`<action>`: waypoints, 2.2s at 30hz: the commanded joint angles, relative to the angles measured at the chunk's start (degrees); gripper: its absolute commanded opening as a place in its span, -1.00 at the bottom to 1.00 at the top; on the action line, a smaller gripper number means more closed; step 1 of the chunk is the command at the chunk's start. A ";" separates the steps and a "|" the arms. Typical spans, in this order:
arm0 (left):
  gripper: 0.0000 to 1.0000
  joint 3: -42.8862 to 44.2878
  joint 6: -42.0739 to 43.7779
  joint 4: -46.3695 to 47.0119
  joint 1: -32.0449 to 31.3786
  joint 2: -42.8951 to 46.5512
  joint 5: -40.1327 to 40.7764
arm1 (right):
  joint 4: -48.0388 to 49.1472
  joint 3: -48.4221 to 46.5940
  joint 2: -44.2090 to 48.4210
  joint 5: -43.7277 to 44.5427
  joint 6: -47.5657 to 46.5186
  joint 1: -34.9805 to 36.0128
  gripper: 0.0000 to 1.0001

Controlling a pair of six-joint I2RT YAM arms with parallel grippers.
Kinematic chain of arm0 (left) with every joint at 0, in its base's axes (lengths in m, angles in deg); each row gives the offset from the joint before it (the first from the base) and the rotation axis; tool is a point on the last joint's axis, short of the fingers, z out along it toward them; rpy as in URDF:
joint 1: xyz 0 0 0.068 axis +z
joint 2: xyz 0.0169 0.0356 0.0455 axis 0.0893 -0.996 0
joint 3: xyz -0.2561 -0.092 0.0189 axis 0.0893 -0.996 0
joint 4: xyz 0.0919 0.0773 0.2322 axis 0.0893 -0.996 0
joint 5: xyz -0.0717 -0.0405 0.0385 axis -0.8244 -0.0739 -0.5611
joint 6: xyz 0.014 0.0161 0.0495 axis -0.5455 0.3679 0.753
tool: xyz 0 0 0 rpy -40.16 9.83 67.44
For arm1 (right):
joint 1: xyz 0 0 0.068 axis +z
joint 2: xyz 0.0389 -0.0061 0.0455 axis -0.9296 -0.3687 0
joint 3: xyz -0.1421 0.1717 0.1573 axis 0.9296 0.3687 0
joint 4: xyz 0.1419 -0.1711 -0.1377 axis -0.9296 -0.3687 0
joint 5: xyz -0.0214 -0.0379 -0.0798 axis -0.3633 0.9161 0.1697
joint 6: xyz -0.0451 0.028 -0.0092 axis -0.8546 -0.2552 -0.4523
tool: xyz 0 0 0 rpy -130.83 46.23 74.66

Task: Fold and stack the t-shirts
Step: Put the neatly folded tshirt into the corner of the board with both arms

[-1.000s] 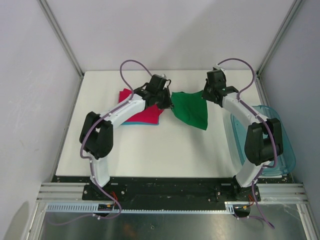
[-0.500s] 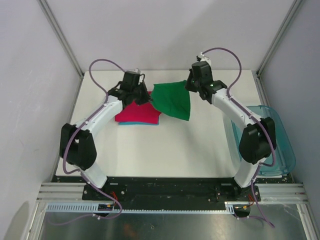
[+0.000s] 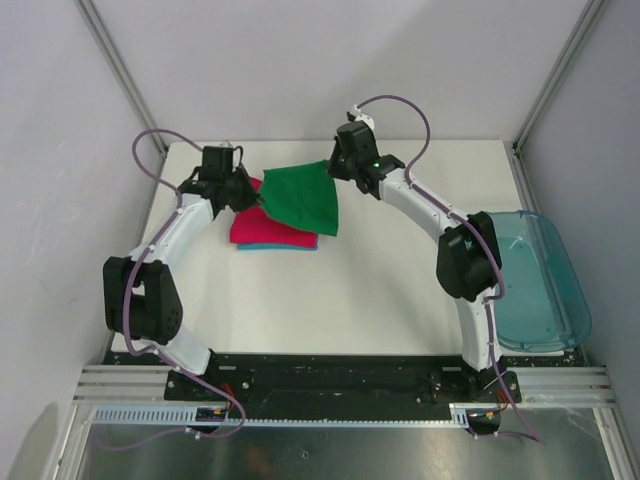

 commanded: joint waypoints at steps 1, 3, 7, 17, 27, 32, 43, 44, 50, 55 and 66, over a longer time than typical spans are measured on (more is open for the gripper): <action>-1.00 -0.82 2.42 0.84 3.17 3.30 -1.31 | 1.77 -7.07 -2.58 0.04 1.84 0.89 -1.00; -1.00 -1.12 2.71 0.84 4.15 3.31 -1.45 | 1.58 -8.36 -3.85 -0.20 2.28 1.10 -1.00; -1.00 -1.77 3.11 0.84 6.09 3.37 -1.82 | 1.67 -9.76 -5.53 -0.77 3.21 1.38 -1.00; -1.00 -3.48 3.83 0.84 9.10 3.55 -2.46 | 2.28 -11.82 -8.01 -1.90 3.86 1.97 -1.00; -1.00 -4.92 3.95 0.84 10.18 3.81 -2.87 | 0.78 -15.53 -11.36 -2.97 3.35 2.27 -1.00; -1.00 -5.82 3.97 0.84 11.03 3.77 -2.97 | 0.66 -15.85 -12.35 -3.57 3.73 2.31 -1.00; -1.00 -9.23 4.53 1.01 12.81 1.88 -1.28 | -0.31 -17.73 -15.83 -4.22 2.71 2.07 -1.00; -1.00 -9.61 4.65 1.01 12.82 1.38 -1.30 | -0.80 -18.33 -16.55 -4.39 2.58 1.93 -0.99; -0.97 -11.31 4.46 1.52 13.18 -1.73 -0.43 | -5.50 -24.62 -21.48 -6.79 2.18 -0.14 -0.25; -0.40 -11.31 4.31 1.79 13.76 -3.29 0.43 | -8.66 -25.21 -21.14 -7.08 1.98 -2.35 0.15; -0.10 -9.24 7.70 1.46 14.69 4.36 0.82 | -10.62 -17.02 -11.78 -6.21 0.06 -5.10 0.16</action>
